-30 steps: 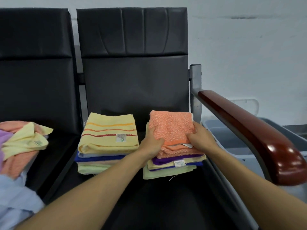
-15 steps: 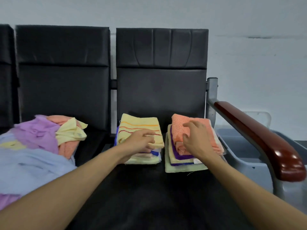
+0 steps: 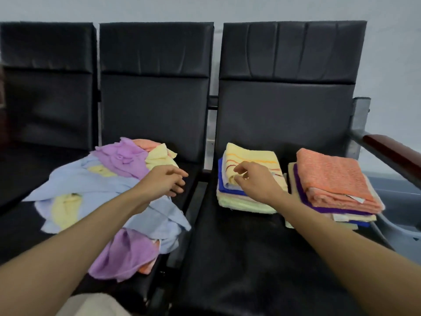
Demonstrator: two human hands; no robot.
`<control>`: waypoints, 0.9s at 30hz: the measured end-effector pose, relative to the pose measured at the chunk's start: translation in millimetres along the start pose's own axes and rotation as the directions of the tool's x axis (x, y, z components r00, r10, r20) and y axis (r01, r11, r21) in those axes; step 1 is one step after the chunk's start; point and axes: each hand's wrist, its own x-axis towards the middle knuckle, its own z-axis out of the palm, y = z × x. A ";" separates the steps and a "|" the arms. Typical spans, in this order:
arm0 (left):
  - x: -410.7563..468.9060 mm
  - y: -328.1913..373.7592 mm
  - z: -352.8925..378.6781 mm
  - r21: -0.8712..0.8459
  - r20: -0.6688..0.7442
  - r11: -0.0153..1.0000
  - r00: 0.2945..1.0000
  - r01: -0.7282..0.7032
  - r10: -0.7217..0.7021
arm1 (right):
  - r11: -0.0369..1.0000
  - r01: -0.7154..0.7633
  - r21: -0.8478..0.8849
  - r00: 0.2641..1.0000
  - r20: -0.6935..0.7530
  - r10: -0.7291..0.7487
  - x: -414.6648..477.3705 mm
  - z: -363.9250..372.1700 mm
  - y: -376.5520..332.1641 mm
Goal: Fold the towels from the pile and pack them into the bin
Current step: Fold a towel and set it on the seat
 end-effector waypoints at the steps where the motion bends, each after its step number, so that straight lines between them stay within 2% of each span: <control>1: -3.7 -5.4 -11.6 0.012 -0.024 1.000 1.000 0.012 -0.011 | 1.000 0.016 0.022 1.000 0.013 -0.016 2.7 9.2 -11.0; 4: -12.2 -24.1 -40.8 0.082 -0.079 0.996 0.996 0.039 -0.033 | 0.995 0.070 0.069 0.995 0.062 -0.074 7.2 36.6 -43.0; 9: -24.5 -61.6 -80.7 0.319 -0.150 0.944 0.988 0.081 -0.034 | 0.987 0.132 0.090 0.963 0.225 -0.149 12.9 86.2 -88.7; 12: -29.5 -86.3 -97.4 0.446 -0.096 0.887 0.991 0.122 -0.089 | 0.986 0.139 0.089 0.923 0.349 -0.162 17.2 118.3 -103.0; 14: -30.5 -99.0 -102.2 0.466 -0.050 0.876 0.992 0.124 -0.114 | 0.988 0.116 0.102 0.905 0.399 -0.147 18.2 135.2 -107.2; 17: -30.6 -105.3 -103.8 0.466 -0.067 0.876 0.992 0.124 -0.105 | 0.993 0.106 0.047 0.921 0.372 -0.116 19.6 154.7 -107.7; 21: -25.6 -97.8 -100.9 0.480 -0.122 0.869 0.990 0.121 -0.070 | 0.995 0.094 0.037 0.967 0.234 -0.100 19.8 157.2 -106.4; 24: -18.3 -92.2 -94.9 0.514 -0.185 0.855 0.982 0.073 0.027 | 0.967 0.159 0.197 0.975 0.125 -0.186 18.0 140.4 -112.6; 27: -14.9 -85.9 -87.9 0.564 -0.176 0.825 0.975 -0.016 0.139 | 0.819 0.064 0.571 0.981 0.116 -0.157 12.1 108.5 -122.9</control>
